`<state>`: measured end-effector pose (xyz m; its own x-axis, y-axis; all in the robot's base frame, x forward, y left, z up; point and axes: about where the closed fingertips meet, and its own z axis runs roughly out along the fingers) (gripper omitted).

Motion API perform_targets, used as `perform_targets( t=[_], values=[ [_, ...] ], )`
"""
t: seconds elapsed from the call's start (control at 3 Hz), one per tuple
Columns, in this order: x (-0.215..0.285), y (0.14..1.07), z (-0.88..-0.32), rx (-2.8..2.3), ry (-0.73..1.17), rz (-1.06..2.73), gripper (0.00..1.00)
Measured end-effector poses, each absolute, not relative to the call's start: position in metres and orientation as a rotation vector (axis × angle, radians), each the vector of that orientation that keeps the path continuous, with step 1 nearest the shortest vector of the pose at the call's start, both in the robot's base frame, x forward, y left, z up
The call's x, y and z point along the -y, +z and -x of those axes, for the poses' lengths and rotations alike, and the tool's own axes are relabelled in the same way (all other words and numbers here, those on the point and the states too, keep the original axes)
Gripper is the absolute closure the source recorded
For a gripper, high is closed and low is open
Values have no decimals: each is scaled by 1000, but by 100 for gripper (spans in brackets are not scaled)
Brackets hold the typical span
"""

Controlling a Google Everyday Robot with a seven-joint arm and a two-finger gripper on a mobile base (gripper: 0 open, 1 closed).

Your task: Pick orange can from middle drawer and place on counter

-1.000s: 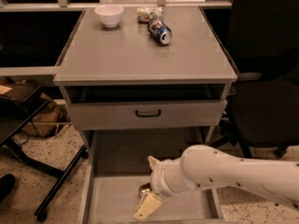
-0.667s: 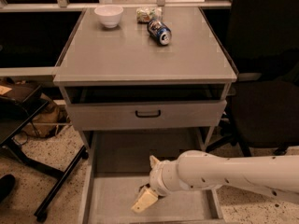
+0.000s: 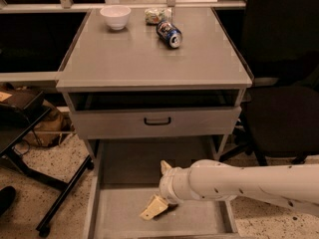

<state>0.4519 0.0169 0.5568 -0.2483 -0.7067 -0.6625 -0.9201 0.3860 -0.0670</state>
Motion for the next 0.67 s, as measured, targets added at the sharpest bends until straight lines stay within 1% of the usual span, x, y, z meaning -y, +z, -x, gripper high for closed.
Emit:
perform_targets(
  t=[0.67],
  values=[
    [-8, 520, -467, -2057, 448, 1392, 0]
  ],
)
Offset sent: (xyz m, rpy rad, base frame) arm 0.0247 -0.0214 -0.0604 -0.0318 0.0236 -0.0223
